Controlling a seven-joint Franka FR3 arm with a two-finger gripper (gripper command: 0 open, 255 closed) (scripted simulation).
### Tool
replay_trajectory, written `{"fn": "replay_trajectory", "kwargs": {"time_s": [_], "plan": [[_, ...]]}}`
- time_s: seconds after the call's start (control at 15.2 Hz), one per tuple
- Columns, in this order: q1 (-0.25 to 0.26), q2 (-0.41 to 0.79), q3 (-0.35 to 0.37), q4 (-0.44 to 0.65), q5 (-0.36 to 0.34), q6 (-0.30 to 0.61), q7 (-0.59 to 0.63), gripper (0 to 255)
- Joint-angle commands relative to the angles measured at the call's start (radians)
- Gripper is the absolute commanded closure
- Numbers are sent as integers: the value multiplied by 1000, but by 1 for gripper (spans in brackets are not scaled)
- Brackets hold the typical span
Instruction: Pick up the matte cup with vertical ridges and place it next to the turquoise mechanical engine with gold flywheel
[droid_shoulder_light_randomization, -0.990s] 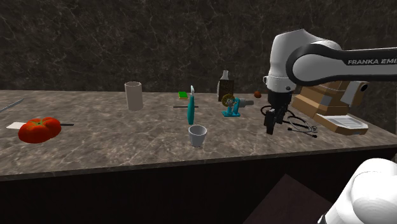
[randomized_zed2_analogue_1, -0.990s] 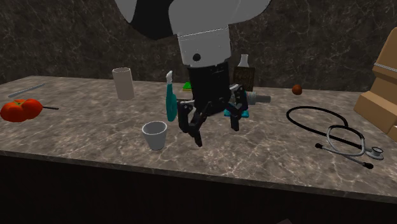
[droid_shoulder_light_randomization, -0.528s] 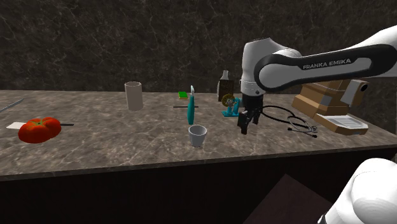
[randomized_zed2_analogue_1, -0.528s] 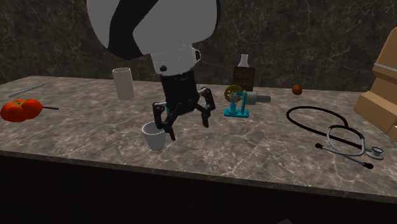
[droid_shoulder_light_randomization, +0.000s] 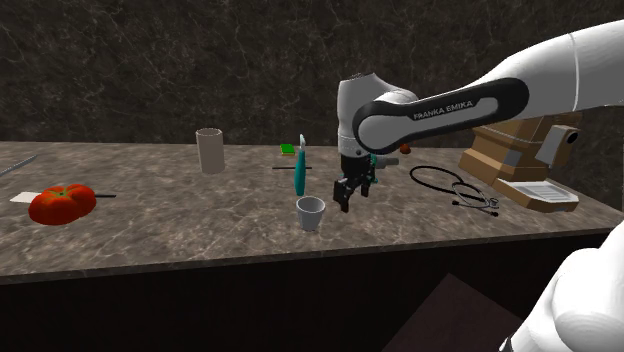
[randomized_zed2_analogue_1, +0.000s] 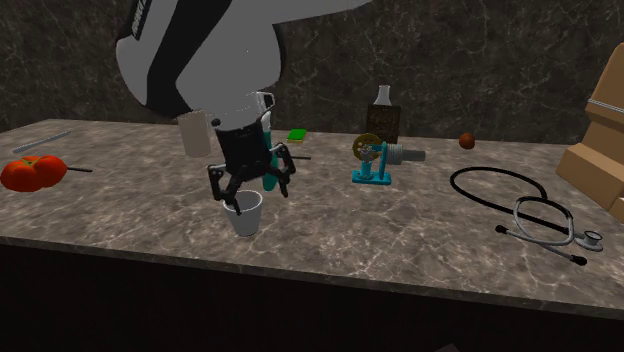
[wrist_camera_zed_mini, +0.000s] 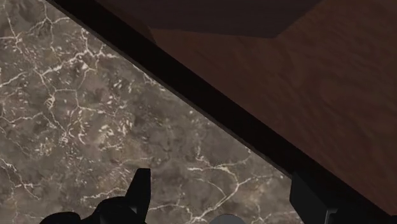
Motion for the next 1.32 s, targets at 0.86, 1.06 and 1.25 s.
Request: {"fn": "replay_trajectory", "kwargs": {"time_s": [0.86,1.06,1.25], "plan": [[81,528,27,516,-158,12,162,0],[78,536,23,488,-163,48,166,0],[74,549,19,459,-170,89,171,0]]}}
